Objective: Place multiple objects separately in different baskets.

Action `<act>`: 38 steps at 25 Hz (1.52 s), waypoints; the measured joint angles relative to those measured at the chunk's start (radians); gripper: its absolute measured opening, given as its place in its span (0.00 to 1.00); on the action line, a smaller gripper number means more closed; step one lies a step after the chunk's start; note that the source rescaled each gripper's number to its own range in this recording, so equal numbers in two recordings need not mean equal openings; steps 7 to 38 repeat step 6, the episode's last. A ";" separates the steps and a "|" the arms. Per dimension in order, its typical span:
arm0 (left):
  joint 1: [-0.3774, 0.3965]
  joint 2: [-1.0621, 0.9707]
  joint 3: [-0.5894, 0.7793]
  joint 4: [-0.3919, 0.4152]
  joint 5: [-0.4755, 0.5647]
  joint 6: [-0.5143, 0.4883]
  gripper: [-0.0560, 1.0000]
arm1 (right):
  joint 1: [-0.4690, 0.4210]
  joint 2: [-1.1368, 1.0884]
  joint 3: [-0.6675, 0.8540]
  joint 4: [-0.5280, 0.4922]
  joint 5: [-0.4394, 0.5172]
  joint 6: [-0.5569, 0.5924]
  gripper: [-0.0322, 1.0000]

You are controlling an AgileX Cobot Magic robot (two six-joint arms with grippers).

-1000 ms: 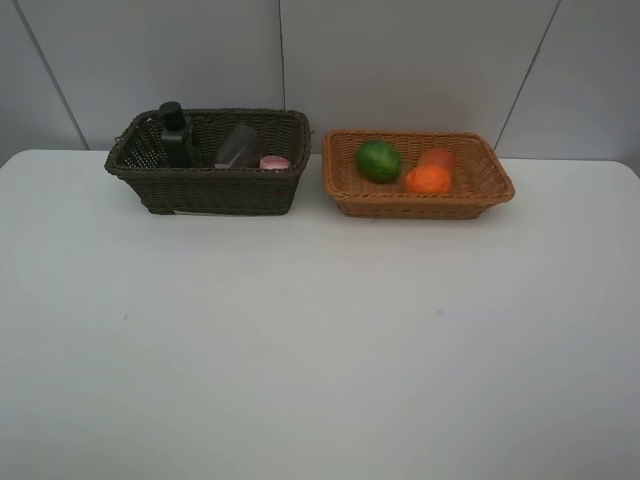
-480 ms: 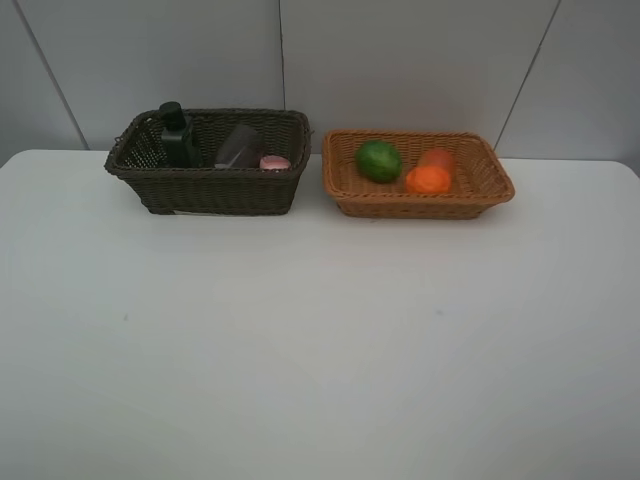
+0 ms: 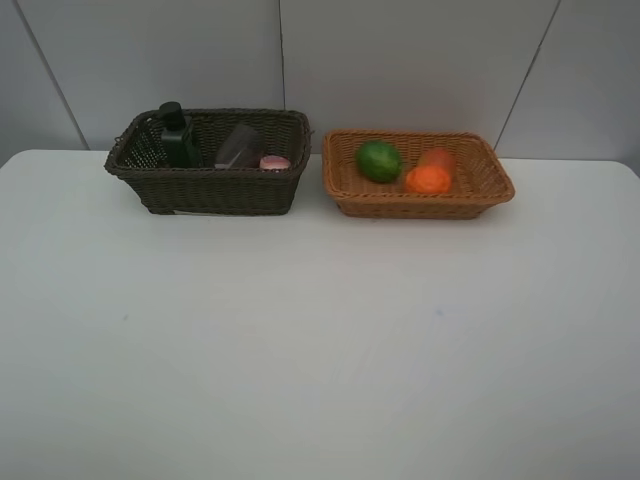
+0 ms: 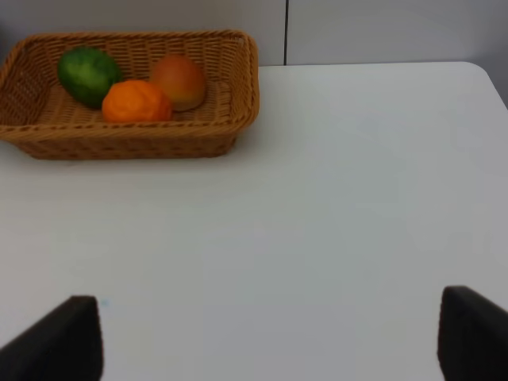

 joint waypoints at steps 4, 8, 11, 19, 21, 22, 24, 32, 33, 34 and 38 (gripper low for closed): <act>0.000 0.000 0.000 0.000 0.000 0.000 1.00 | 0.000 0.000 0.000 0.000 0.000 0.000 0.88; 0.000 0.000 0.000 0.000 0.000 0.000 1.00 | 0.000 0.000 0.000 0.000 0.000 0.000 0.88; 0.000 0.000 0.000 0.000 0.000 0.000 1.00 | 0.000 0.000 0.000 0.000 0.000 0.000 0.88; 0.000 0.000 0.000 0.000 0.000 0.000 1.00 | 0.000 0.000 0.000 0.000 0.000 0.000 0.88; 0.000 0.000 0.000 0.000 0.000 0.000 1.00 | 0.000 0.000 0.000 0.000 0.000 0.000 0.88; 0.000 0.000 0.000 0.000 0.000 0.000 1.00 | 0.000 0.000 0.000 0.000 0.000 0.000 0.88; 0.000 0.000 0.000 0.000 0.000 0.000 1.00 | 0.000 0.000 0.000 0.000 0.000 0.000 0.88; 0.000 0.000 0.000 0.000 0.000 0.000 1.00 | 0.000 0.000 0.000 0.000 0.000 0.000 0.88; 0.000 0.000 0.000 0.000 0.000 0.000 1.00 | 0.000 0.000 0.000 0.000 0.000 0.000 0.88; 0.000 0.000 0.000 0.000 0.000 0.000 1.00 | 0.000 0.000 0.000 0.000 0.000 0.000 0.88; 0.000 0.000 0.000 0.000 0.000 0.000 1.00 | 0.000 0.000 0.000 0.000 0.000 0.000 0.88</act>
